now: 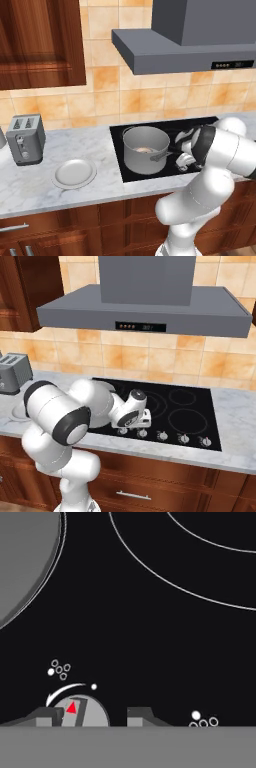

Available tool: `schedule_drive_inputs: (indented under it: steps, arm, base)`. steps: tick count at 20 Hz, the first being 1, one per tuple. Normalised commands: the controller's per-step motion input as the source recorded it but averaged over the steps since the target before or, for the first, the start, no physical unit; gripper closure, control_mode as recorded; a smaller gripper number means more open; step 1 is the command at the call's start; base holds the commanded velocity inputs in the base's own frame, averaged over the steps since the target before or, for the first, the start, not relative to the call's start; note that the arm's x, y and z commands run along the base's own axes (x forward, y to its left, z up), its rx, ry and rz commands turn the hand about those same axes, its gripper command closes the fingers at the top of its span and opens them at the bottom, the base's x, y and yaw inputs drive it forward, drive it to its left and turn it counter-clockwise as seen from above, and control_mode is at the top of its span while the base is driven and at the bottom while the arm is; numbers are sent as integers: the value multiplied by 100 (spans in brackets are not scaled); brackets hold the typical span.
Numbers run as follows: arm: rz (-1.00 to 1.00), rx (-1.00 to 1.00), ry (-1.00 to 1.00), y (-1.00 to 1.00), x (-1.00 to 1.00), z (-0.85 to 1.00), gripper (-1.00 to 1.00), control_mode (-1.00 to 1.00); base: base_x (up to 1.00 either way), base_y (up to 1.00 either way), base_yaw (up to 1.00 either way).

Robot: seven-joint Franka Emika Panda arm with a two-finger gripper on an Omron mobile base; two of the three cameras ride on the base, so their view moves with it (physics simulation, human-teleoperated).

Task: Retrieve the frozen meat and place it in the pot on a burner. Then turn the burner on.

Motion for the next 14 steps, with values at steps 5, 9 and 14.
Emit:
schedule_drive_inputs:
  steps: [5,9,14]
  arm:
    - [16,-3,-2,18,-3,-36,100,-100]
    - [17,-3,-6,16,-4,-38,100,-100]
    - [20,-3,-11,13,-5,-42,100,-100]
  base:
    - [0,0,0]
    - [0,0,0]
    - [0,0,0]
